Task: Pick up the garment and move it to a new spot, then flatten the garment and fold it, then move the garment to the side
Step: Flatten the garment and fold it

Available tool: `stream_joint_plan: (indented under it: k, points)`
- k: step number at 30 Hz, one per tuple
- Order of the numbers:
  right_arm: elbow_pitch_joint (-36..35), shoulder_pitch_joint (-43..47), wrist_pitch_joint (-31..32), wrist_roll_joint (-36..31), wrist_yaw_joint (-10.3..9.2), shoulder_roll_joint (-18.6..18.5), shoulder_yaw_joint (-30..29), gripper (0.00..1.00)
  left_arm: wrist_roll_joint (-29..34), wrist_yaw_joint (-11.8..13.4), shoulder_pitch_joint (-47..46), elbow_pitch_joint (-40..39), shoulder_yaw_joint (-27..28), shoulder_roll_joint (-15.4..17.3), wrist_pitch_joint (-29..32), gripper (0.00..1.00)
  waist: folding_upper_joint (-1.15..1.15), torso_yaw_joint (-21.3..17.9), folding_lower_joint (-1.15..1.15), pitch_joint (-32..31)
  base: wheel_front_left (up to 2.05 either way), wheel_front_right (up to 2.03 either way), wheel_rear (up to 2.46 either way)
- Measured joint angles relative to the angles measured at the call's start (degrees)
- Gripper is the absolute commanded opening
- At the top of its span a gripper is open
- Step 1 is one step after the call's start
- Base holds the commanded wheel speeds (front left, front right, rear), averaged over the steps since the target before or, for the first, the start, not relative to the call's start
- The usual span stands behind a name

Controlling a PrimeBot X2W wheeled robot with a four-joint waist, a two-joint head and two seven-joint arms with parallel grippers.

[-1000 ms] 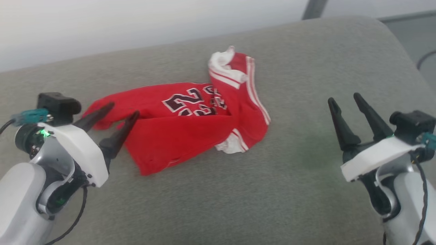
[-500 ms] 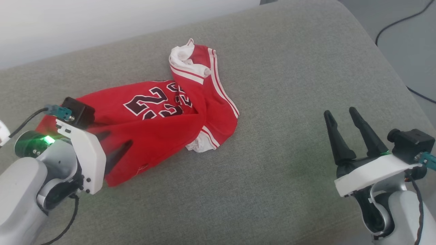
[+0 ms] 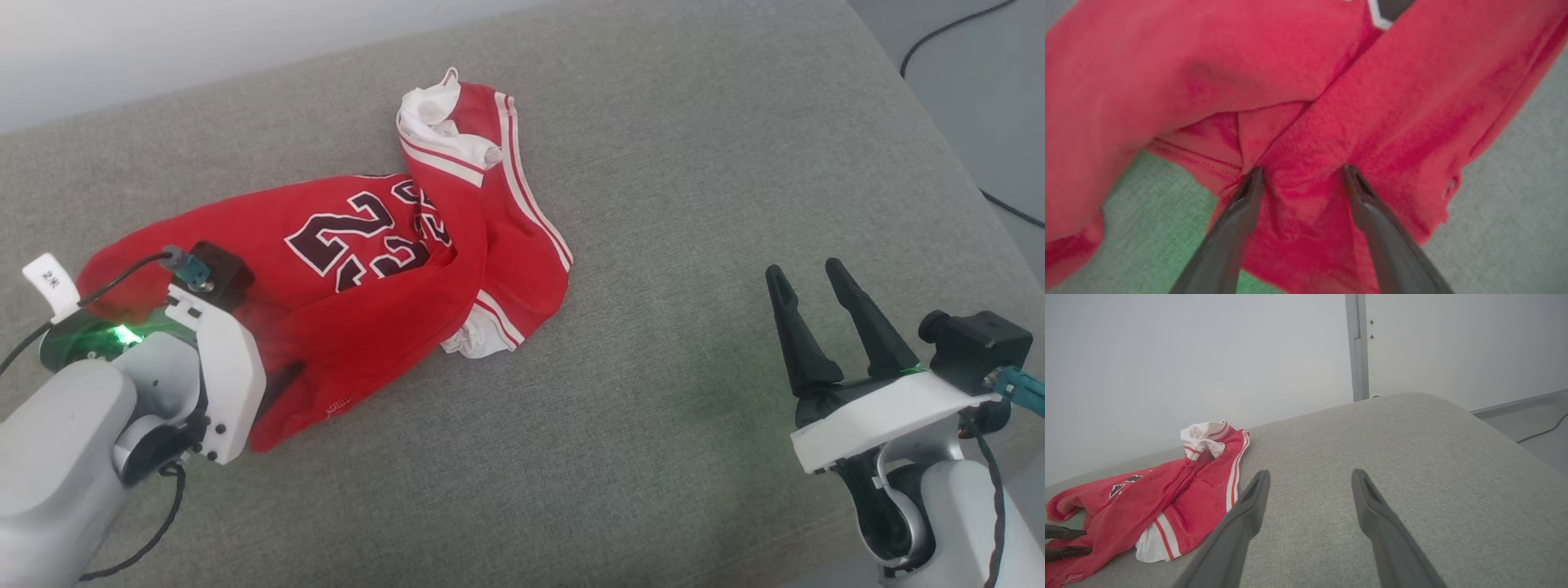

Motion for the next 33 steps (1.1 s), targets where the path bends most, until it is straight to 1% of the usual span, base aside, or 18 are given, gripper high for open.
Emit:
stream_joint_plan:
  k: [2, 3, 4, 6, 10, 13, 16, 19, 20, 24, 26, 27, 29, 33]
  points:
    - [0.0, 0.0, 0.0, 0.0, 0.0, 0.0, 0.0, 1.0, -0.2, -0.1, -1.0, 1.3, -1.2, -0.3, 0.0, 1.0, 0.0, 0.1, 0.0, 0.3, 0.0, 0.0, 0.0]
    - [0.0, -0.1, 0.0, 0.0, 0.0, 0.0, 0.0, 1.0, -0.4, -0.1, -1.4, 1.6, -1.9, -0.4, -0.1, 0.4, 0.0, 0.2, 0.0, 0.5, 0.0, 0.0, 0.0]
    - [0.0, -0.1, 0.0, 0.0, 0.0, 0.0, 0.0, 1.0, -0.6, -0.1, -1.9, 2.1, -2.4, -0.5, -0.3, 0.0, 0.0, 0.3, 0.0, 0.6, 0.0, 0.0, 0.0]
    - [0.0, -0.3, 0.0, 0.1, 0.0, -0.1, -0.1, 1.0, -2.3, 0.0, -2.5, 3.3, -2.6, -0.9, -0.6, 0.0, 0.0, 0.6, 0.0, 0.7, 0.0, 0.0, 0.0]
    - [0.0, -0.2, 0.0, 0.4, 0.0, -0.5, -1.0, 1.0, -4.1, 0.1, -3.4, 3.5, -3.6, -0.6, -0.9, 0.0, 0.0, 1.6, 0.0, 0.4, 0.0, 0.0, 0.0]
    - [-0.3, 0.4, 0.1, 0.4, 0.0, -0.6, -2.0, 1.0, -4.8, 0.0, -3.5, 3.3, -3.8, 0.1, -1.5, 0.0, 0.0, 2.6, 0.0, 0.0, 0.0, 0.0, 0.0]
    - [-0.8, 0.6, 0.6, 0.1, 0.0, -0.6, -2.6, 1.0, -5.7, -0.1, -2.4, 3.1, -3.5, 1.4, -1.7, 0.0, 0.0, 3.7, 0.0, -0.3, 0.0, 0.0, 0.0]
    - [-1.1, 1.2, 1.1, 0.0, 0.0, -0.6, -2.9, 1.0, -7.5, 1.0, -0.4, 2.4, -2.4, 3.8, -1.3, 0.0, 0.0, 4.7, 0.0, -0.7, 0.0, 0.0, 0.0]
    - [-1.4, 1.4, 1.2, -0.1, 0.0, -0.6, -3.2, 1.0, -8.2, 1.8, 1.2, 1.7, -1.8, 5.7, -1.0, 0.0, 0.0, 5.2, 0.0, -1.0, 0.0, 0.0, 0.0]
    - [-1.8, 1.7, 1.9, -0.2, 0.0, -0.5, -3.8, 1.0, -10.9, 4.0, 4.9, 0.0, -0.5, 8.3, -0.6, 0.0, 0.0, 6.0, 0.0, -1.5, 0.0, 0.0, 0.0]
    - [-2.0, 2.3, 2.2, -0.3, 0.0, -0.5, -4.2, 1.0, -12.3, 5.1, 7.0, -0.9, 0.1, 9.2, -0.4, 0.0, 0.0, 6.3, 0.0, -1.8, 0.0, 0.0, 0.0]
    - [-2.0, 2.3, 2.2, -0.3, 0.0, -0.5, -4.2, 1.0, -12.3, 5.1, 7.0, -0.9, 0.1, 9.2, -0.4, 0.0, 0.0, 6.3, 0.0, -1.8, 0.0, 0.0, 0.0]
    - [-2.2, 2.7, 2.4, -0.5, 0.0, -0.3, -4.4, 1.0, -14.1, 6.2, 8.9, -1.5, 0.6, 9.8, -0.3, 0.0, 0.0, 6.5, 0.0, -2.0, 0.0, 0.0, 0.0]
    - [-2.6, 3.0, 3.1, -0.6, 0.0, -0.1, -4.8, 1.0, -16.4, 7.5, 12.3, -3.3, 1.1, 10.4, 0.1, 0.0, 0.0, 6.8, 0.0, -2.4, 0.0, 0.0, 0.0]
